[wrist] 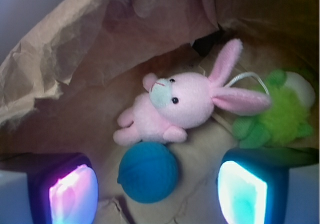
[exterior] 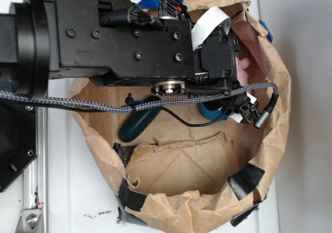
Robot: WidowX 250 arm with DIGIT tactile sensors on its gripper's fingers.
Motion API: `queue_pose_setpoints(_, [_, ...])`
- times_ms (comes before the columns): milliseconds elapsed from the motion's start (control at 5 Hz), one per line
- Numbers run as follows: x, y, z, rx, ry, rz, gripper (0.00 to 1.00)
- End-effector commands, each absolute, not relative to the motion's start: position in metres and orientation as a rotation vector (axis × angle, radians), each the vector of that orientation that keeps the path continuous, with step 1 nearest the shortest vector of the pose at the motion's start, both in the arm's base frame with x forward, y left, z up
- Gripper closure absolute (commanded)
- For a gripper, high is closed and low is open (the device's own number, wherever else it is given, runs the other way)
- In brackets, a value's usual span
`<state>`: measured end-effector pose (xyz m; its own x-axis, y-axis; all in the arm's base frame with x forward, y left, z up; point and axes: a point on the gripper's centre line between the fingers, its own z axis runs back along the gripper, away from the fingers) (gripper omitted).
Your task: Grab the pink bunny.
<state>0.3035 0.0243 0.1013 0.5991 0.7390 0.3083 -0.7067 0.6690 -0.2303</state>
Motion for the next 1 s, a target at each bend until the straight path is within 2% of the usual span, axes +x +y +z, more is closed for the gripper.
queue_pose_setpoints(0, [0.320,0.045,0.095,-0.092,-0.451,0.842,0.00])
queue_pose_setpoints(400, [0.335,0.047,0.071,-0.105,-0.437,0.797,0.00])
queue_pose_setpoints(800, [0.342,0.050,0.066,-0.095,-0.448,0.768,0.00])
